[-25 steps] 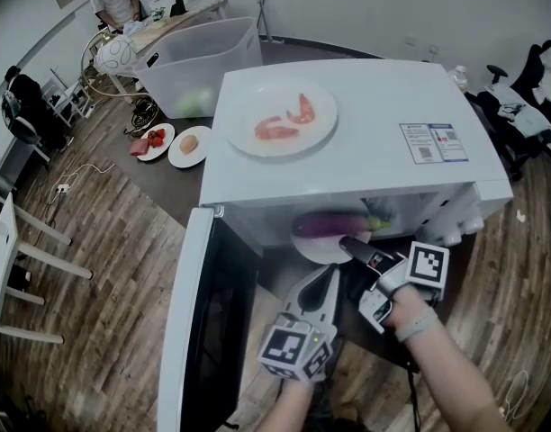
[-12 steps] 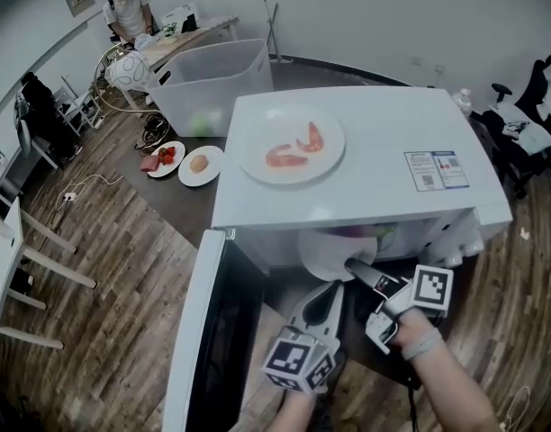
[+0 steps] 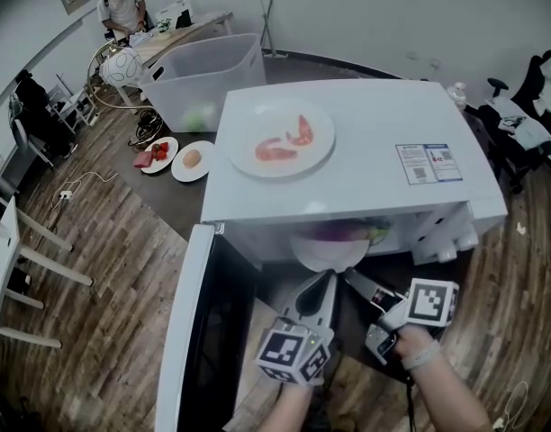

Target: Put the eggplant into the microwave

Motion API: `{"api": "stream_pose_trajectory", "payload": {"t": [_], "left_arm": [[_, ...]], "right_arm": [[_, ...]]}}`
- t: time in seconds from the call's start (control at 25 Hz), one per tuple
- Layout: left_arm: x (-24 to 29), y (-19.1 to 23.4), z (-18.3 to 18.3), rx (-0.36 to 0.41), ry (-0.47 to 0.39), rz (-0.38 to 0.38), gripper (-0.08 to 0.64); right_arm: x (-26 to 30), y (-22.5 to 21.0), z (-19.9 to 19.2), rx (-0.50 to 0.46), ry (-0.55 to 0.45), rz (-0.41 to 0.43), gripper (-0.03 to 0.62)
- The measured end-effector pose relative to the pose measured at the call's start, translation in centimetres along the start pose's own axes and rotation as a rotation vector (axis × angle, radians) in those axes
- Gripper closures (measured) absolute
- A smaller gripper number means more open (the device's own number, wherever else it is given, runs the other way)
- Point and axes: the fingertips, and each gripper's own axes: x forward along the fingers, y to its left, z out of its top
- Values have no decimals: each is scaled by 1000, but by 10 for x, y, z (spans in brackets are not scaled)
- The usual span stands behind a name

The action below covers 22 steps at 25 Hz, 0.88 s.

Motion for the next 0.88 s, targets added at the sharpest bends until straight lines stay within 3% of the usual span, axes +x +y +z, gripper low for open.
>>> {"api": "stream_pose_trajectory", "payload": {"t": [0.12, 0.24, 0.44, 0.6, 0.88], "left_arm": [[0, 1, 0, -3, -1, 3, 559], [1, 1, 1, -11, -6, 6, 560], [2, 2, 2, -17, -6, 8, 560], [4, 3, 4, -17, -8, 6, 558], [2, 14, 2, -17, 1, 22, 559]], "right_arm": [[-9, -12, -6, -89, 24, -91, 548], [-13, -17, -4, -290, 61, -177, 591], [-5, -6, -2, -577, 118, -238, 591], [5, -2, -2, -654, 141, -252, 591], [12, -3, 1, -648, 138, -252, 591]]}}
